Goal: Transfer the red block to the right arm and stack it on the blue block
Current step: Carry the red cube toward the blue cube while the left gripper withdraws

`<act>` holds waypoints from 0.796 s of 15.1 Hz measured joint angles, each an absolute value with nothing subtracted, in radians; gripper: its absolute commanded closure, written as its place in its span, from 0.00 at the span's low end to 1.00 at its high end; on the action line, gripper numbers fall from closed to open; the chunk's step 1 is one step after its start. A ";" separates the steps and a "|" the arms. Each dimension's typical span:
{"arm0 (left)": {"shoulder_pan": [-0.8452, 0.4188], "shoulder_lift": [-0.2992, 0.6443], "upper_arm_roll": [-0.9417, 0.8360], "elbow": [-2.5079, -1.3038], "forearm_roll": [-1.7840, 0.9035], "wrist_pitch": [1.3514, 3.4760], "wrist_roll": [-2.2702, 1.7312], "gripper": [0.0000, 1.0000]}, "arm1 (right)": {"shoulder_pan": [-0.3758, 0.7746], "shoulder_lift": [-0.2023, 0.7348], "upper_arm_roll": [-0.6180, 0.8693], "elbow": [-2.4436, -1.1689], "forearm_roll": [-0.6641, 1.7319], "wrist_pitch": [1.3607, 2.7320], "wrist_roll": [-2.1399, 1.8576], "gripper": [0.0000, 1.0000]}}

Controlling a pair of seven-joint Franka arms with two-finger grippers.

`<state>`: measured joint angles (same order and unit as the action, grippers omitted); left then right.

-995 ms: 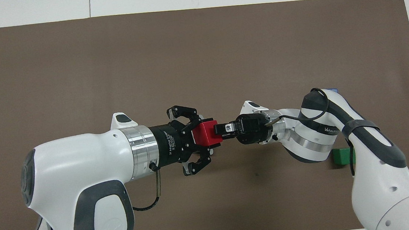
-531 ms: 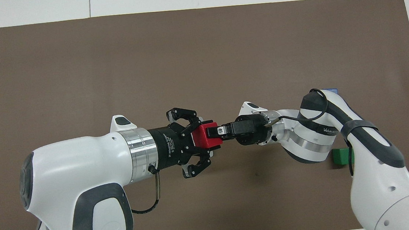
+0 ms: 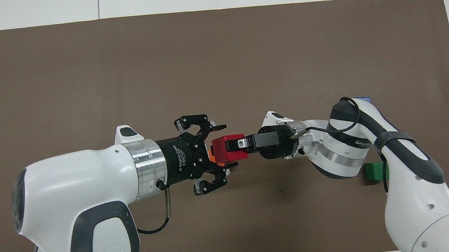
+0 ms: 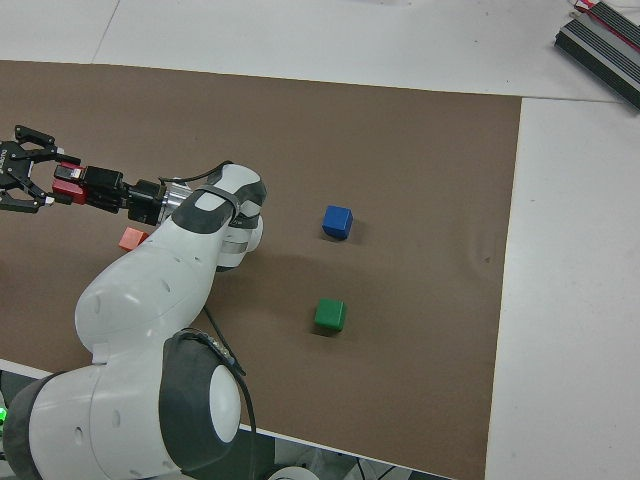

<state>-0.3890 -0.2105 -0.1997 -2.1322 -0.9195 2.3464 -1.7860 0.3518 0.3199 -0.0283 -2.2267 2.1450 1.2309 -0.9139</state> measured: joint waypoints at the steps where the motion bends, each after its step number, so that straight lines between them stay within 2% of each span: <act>1: -0.349 -0.227 -0.197 -2.132 -0.919 2.302 -1.786 0.00 | 0.351 0.320 -0.028 -2.224 2.147 1.236 -0.914 1.00; 5: -0.133 -0.287 -0.180 -2.128 -0.744 2.037 -1.652 0.00 | 0.351 0.320 -0.029 -2.223 2.147 1.236 -0.913 1.00; 8: -0.031 -0.290 -0.174 -2.128 -0.631 1.987 -1.432 0.00 | 0.346 0.315 -0.032 -2.216 2.139 1.257 -0.881 1.00; 12: 0.069 -0.281 -0.169 -2.113 -0.339 1.975 -0.978 0.00 | 0.255 0.226 -0.038 -2.146 1.885 1.468 -0.721 1.00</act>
